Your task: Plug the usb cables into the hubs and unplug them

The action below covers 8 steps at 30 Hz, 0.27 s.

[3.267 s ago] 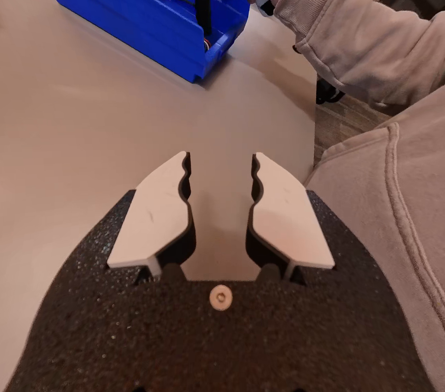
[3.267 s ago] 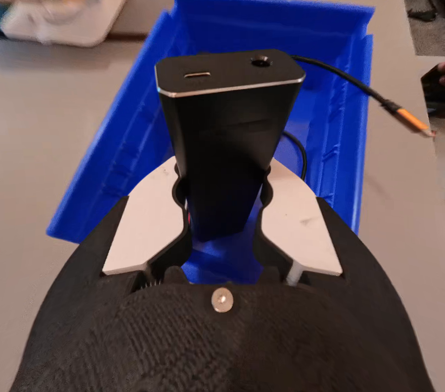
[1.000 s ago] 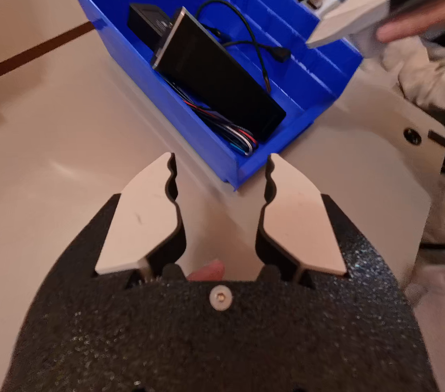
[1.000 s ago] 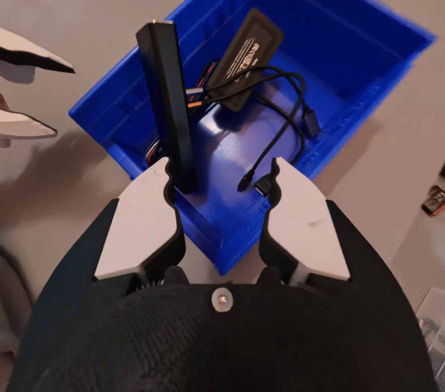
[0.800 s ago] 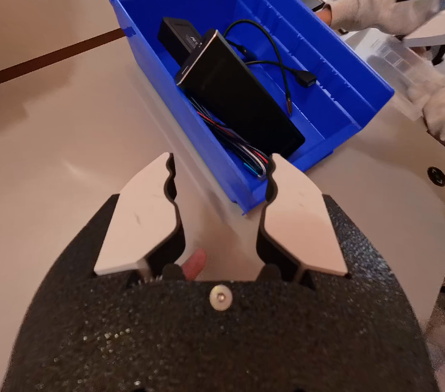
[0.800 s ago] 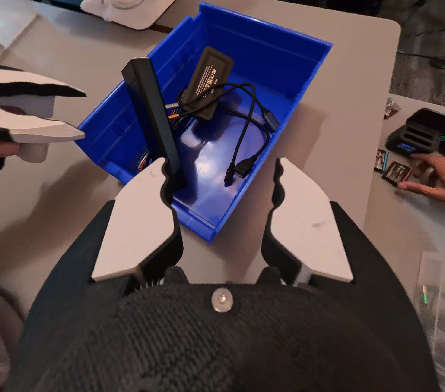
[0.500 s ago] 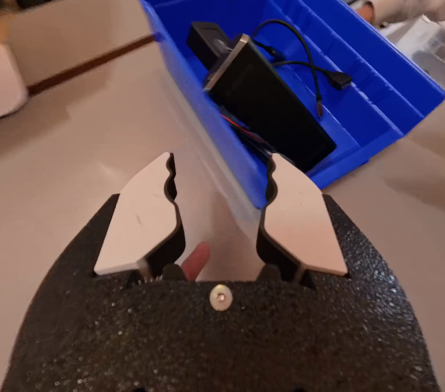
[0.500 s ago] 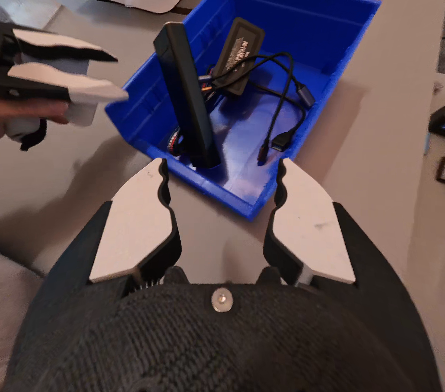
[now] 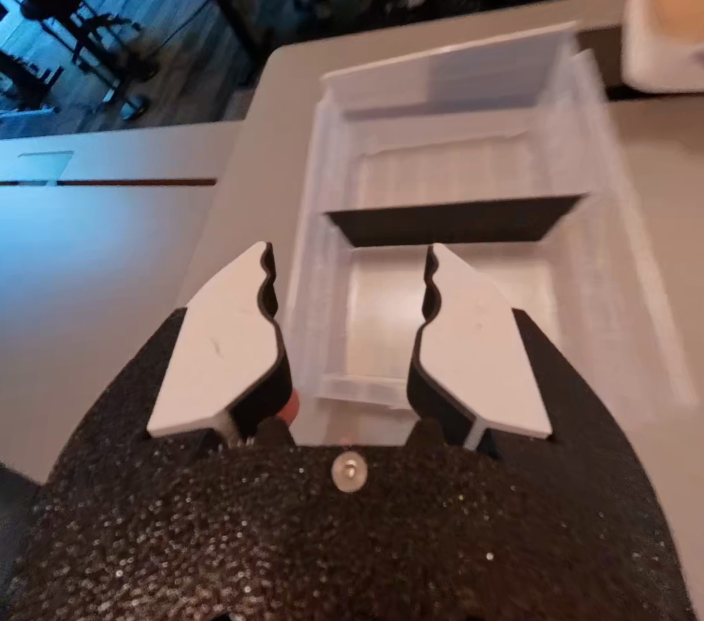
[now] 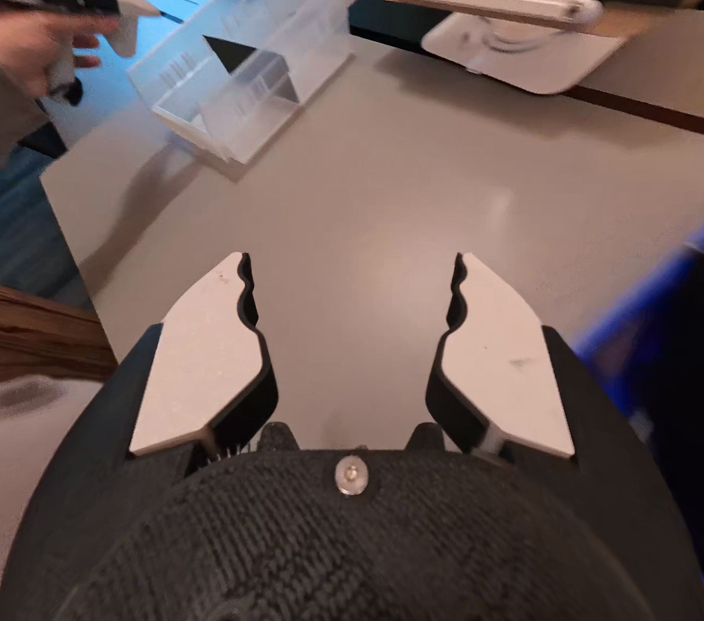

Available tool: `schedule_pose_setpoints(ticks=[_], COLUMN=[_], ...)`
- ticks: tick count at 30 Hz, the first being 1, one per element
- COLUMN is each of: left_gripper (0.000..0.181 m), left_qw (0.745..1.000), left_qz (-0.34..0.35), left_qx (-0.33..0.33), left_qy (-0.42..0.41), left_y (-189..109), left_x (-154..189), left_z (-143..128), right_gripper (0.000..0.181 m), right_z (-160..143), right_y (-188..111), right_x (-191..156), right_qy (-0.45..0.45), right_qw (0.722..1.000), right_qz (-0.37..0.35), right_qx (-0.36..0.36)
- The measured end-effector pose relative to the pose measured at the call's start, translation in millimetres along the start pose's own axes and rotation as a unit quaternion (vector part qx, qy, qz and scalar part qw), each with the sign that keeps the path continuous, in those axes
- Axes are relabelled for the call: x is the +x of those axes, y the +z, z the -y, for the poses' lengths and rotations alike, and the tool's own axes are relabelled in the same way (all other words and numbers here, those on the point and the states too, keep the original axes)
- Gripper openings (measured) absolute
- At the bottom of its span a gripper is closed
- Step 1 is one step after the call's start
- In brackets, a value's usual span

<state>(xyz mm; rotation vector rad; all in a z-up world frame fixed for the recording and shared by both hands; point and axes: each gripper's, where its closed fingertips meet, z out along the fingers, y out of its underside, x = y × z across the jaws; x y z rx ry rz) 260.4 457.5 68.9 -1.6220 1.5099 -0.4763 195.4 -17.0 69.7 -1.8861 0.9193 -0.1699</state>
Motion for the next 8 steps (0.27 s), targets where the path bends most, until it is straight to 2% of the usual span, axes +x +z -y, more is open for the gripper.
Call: schedule_pose_setpoints(ticks=[1,4,8], left_gripper=[0.074,0.072,0.064], left_qw=[1.000,0.997,0.989], left_qz=[-0.002,-0.043,-0.125], left_qx=[-0.015,-0.047,-0.051], left_qy=[0.000,-0.032,-0.056], left_y=[9,33,59], left_x=[-16,-40,-39], left_z=[-10,-40,-66], right_gripper=[0.103,0.114,0.105], right_z=[11,35,46], right_y=[25,114,238], right_x=[-14,-61,-93], right_qy=[0.004,0.019,0.060], right_qw=[1.000,0.998,0.996], right_qz=[0.012,0.055,0.039], right_qx=[0.003,-0.009,-0.052])
